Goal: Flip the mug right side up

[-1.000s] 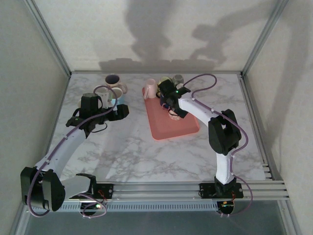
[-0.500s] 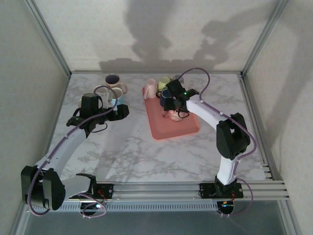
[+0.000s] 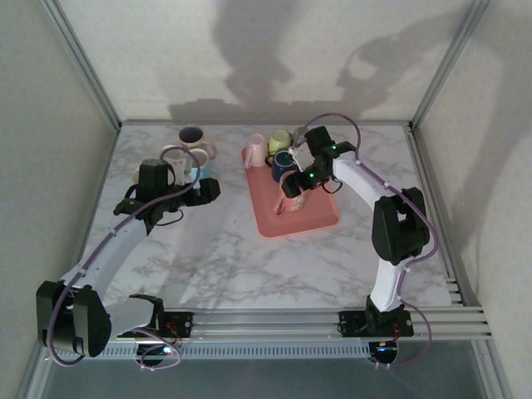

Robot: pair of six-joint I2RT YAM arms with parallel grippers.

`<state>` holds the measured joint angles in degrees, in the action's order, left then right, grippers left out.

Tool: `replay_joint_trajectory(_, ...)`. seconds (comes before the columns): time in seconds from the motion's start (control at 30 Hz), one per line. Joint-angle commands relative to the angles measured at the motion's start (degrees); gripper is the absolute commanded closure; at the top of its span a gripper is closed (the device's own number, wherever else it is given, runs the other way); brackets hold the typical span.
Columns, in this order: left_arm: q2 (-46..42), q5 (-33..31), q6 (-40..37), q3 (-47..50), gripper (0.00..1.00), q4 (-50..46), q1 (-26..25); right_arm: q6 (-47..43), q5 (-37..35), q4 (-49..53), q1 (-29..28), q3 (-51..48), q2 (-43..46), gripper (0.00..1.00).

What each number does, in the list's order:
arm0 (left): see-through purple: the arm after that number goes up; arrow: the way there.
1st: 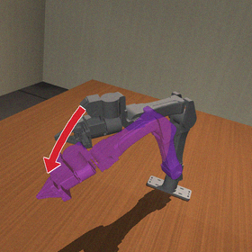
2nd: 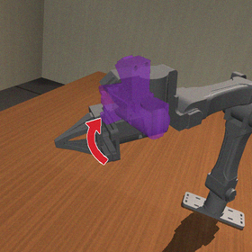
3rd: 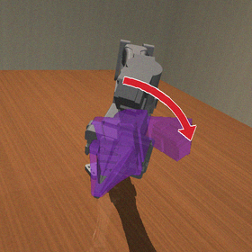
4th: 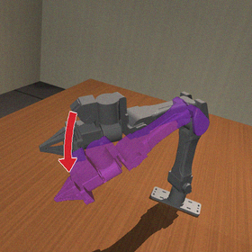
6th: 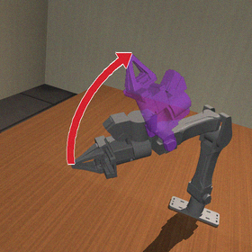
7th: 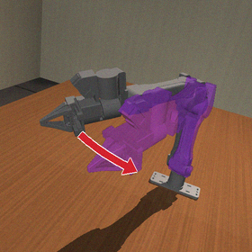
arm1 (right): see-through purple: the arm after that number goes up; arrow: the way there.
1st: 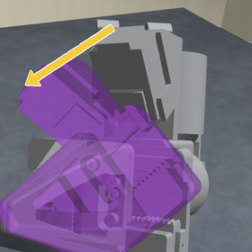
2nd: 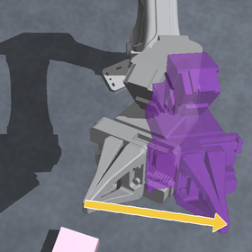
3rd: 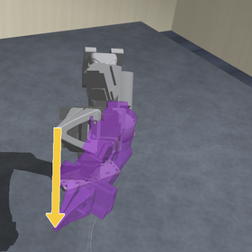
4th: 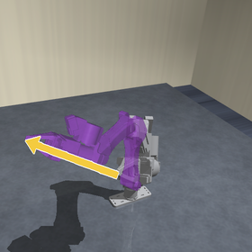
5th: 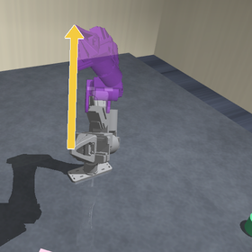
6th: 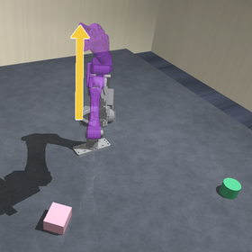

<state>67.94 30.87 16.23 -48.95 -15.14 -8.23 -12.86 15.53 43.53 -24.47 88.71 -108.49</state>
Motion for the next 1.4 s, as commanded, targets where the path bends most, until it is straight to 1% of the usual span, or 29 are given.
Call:
replay_joint_trajectory(0.0, 0.44, 1.67, 0.84, 0.52, 0.0, 1.03, -0.28, -4.66, 2.54, 3.05, -0.16, 2.59, -1.52, 0.14)
replay_joint_trajectory(0.07, 0.44, 1.73, 1.0, 0.6, 0.01, 1.27, -0.24, -2.93, 1.19, 0.71, -0.14, 1.65, -0.36, 0.11)
replay_joint_trajectory(0.1, 0.49, 1.75, 1.08, 0.61, 0.0, 1.4, -0.26, -1.77, 0.36, -0.41, -0.14, 1.07, 0.7, 0.05)
replay_joint_trajectory(0.13, 0.44, 1.79, 1.17, 0.61, 0.0, 1.34, -0.27, -1.05, -0.06, -0.86, -0.17, 0.74, 1.37, 0.04)
replay_joint_trajectory(0.27, 0.4, 1.73, 1.0, 0.5, 0.0, 1.29, -0.23, 1.29, 0.49, -1.55, -0.16, -0.33, 4.06, 0.01)
replay_joint_trajectory(0.4, 0.44, 1.78, 0.73, 0.44, 0.0, 1.25, -0.29, 3.0, 1.12, -1.42, -0.16, -1.1, 6.7, 0.01)
replay_joint_trajectory(0.47, 0.44, 1.73, 0.73, 0.52, 0.0, 1.08, -0.26, 6.26, -0.66, -0.98, -0.15, -1.52, 8.56, 0.01)
replay_joint_trajectory(0.57, 0.53, 1.78, 0.78, 0.55, 0.0, 1.01, -0.34, 17.6, -7.61, 1.35, -0.21, -1.99, 11.78, 0.12)
replay_joint_trajectory(0.63, 0.61, 2.44, 0.91, 0.39, 0.0, 1.12, -0.32, 32.9, -13.34, -0.12, -1.21, -6.07, 16.43, 0.25)
replay_joint_trajectory(0.67, 0.78, 3.13, 0.95, 0.2, 0.0, 1.04, -0.36, 38.68, -16.88, -0.07, -2.16, -7.61, 18.13, 0.29)
replay_joint_trajectory(0.73, 1.18, 4.41, 1.64, -0.09, 0.0, 1.34, -0.33, 47.63, -22.64, -0.02, -4.93, -10.38, 20.78, 0.28)
replay_joint_trajectory(0.8, 1.66, 5.62, 2.11, -0.26, 0.0, 1.63, -0.38, 54.75, -28.02, 1.31, -8.21, -11.3, 21.72, 0.3)
replay_joint_trajectory(0.87, 1.97, 6.57, 2.32, -0.41, 0.01, 1.51, -0.34, 60.34, -30.46, 1.47, -11.03, -11.63, 21.3, 0.36)
replay_joint_trajectory(0.97, 2.61, 6.93, 2.37, -0.95, 0.0, 0.42, -0.38, 65.95, -32.39, 0.26, -15.26, -10.6, 18.41, 0.36)
replay_joint_trajectory(1.1, 2.51, 6.81, 0.64, -1.5, 0.01, -1.03, -0.4, 69.93, -35.71, 0.32, -19.58, -6.91, 13.1, 0.37)
replay_joint_trajectory(1.2, 1.89, 7.01, 0.29, -1.2, 0.01, -0.65, -0.38, 71.93, -37.15, 1.65, -21.4, -3.1, 7.98, 0.39)
replay_joint_trajectory(1.37, 0.58, 8.91, -0.47, -0.17, 0.01, 1.26, -0.43, 74.47, -36.8, 0.16, -22.12, -1.54, 2.83, 0.43)
